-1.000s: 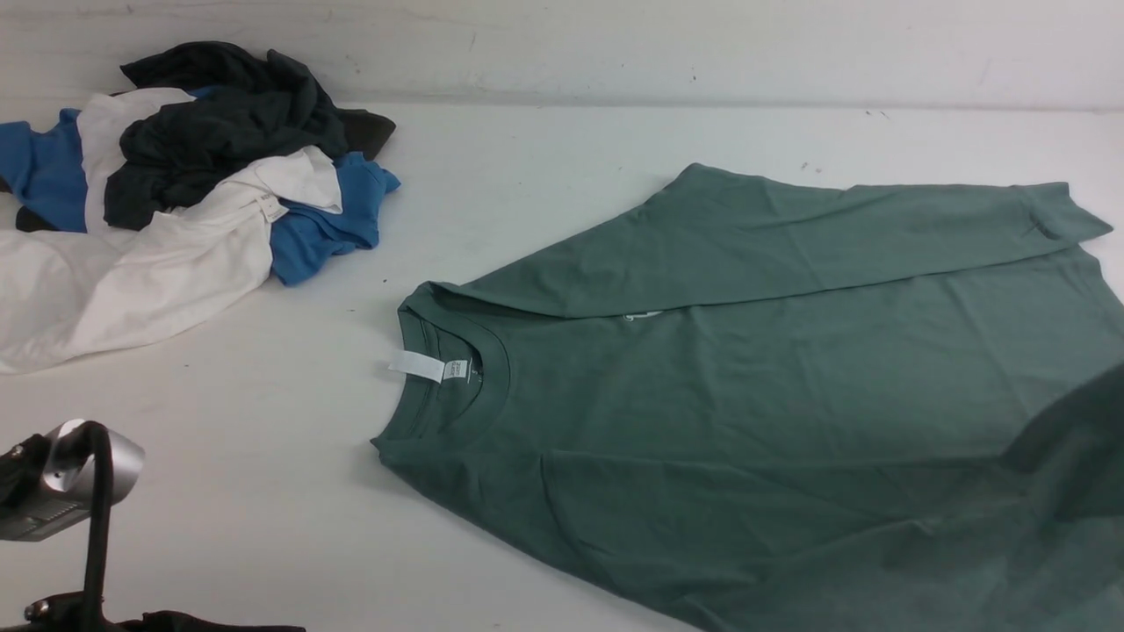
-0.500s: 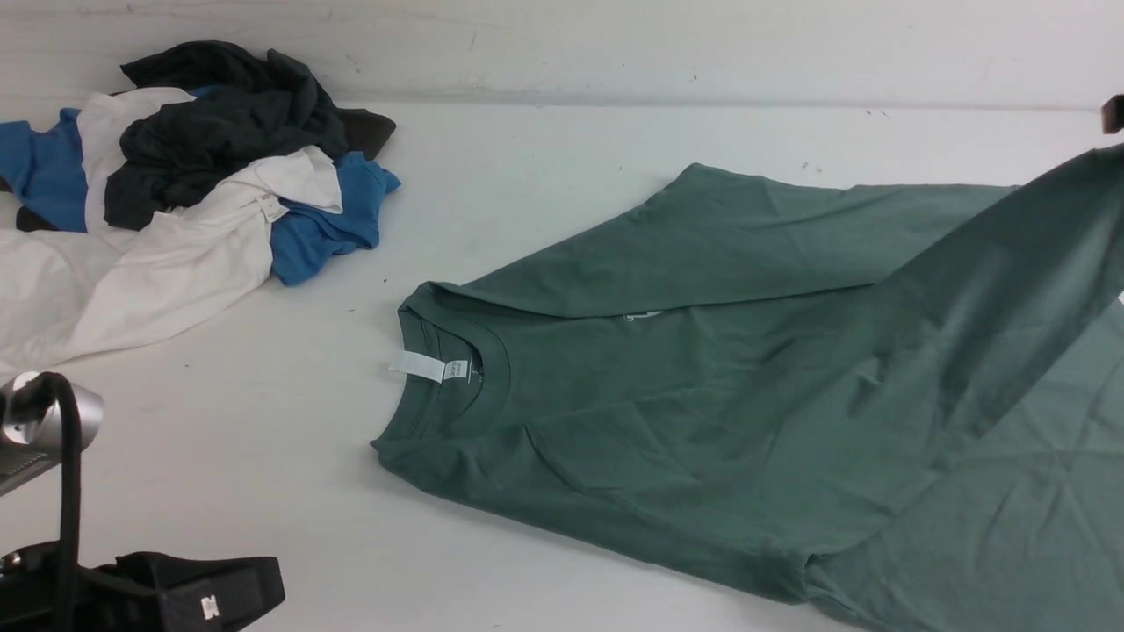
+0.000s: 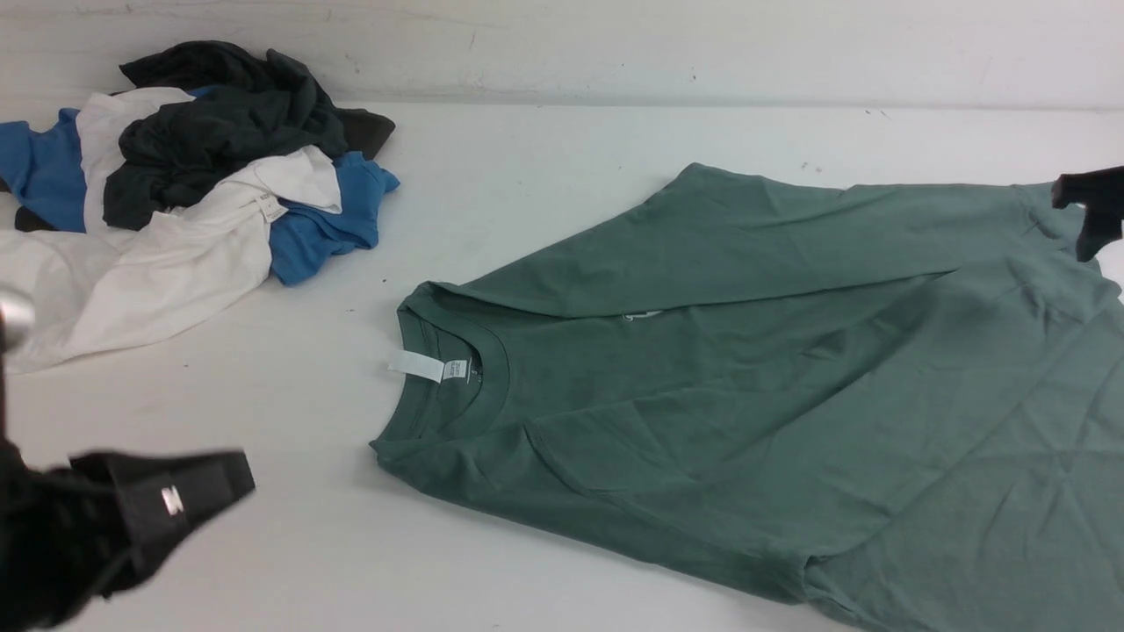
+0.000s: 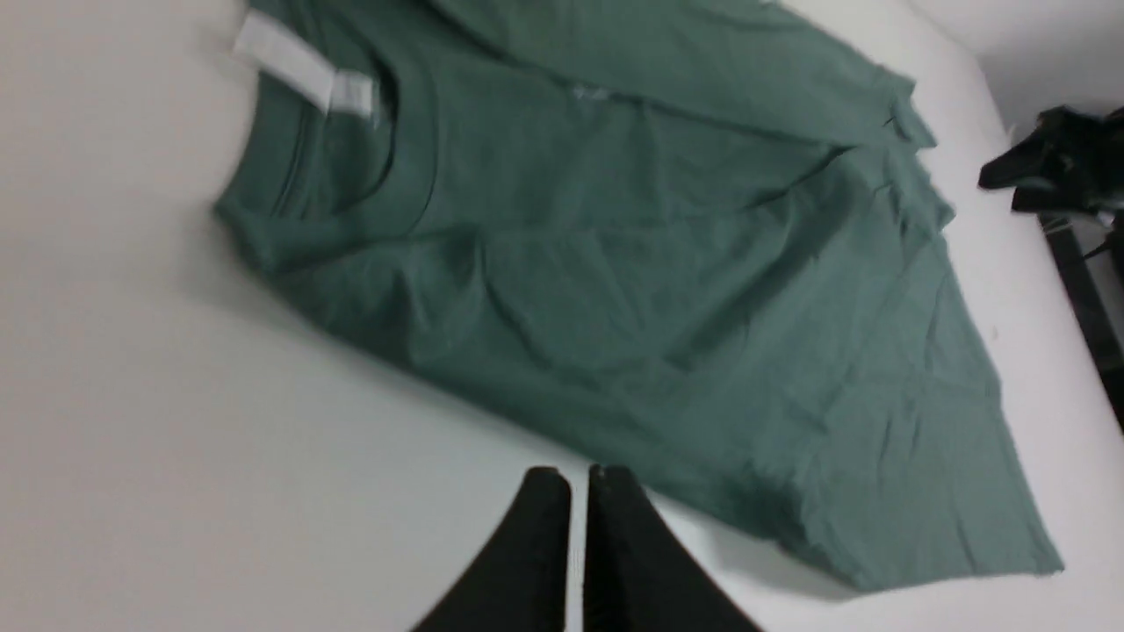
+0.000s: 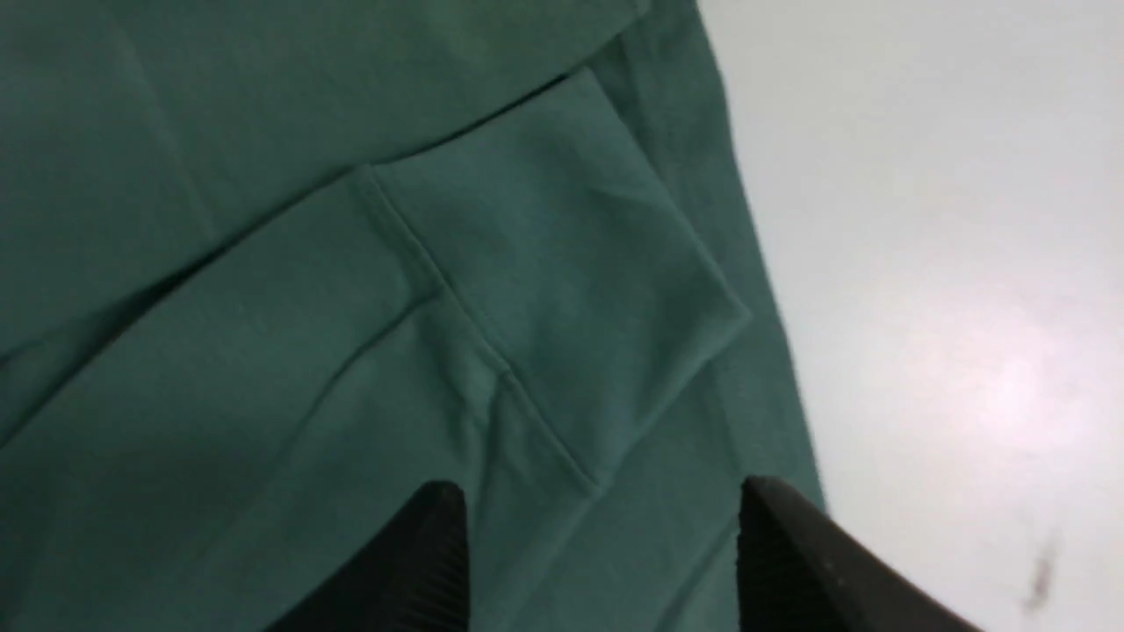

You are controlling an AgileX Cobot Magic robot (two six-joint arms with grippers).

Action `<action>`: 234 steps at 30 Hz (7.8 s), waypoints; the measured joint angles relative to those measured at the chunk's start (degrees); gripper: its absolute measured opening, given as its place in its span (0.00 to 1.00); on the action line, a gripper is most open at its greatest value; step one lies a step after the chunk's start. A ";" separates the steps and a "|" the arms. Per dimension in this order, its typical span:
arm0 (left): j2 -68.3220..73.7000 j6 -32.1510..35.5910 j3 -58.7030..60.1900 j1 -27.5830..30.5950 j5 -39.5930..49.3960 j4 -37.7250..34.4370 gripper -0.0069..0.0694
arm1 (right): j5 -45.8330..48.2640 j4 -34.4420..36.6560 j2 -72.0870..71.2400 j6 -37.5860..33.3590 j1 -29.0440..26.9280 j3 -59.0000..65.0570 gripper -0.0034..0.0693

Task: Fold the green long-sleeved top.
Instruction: Drag the cuff with your right arm and place it in the center of the right edge of the fabric, then hold the cuff with your right arm as far away from the cuff, then drag and drop the cuff with your right arm onto the cuff closest to your right arm, then use both arms simultaneously to clamp the lower edge of the clothing fabric

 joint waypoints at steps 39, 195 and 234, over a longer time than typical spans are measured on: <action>59.47 -14.16 -32.47 -11.71 15.70 17.59 0.43 | -0.87 16.41 -70.96 -4.42 1.11 61.86 0.03; 58.12 -30.02 -43.68 -16.71 28.18 62.11 0.09 | -7.12 9.50 -35.93 5.93 5.12 58.15 0.10; 50.30 -46.29 -17.71 -16.71 17.32 62.23 0.43 | 4.65 25.21 -64.51 -6.57 5.26 62.96 0.53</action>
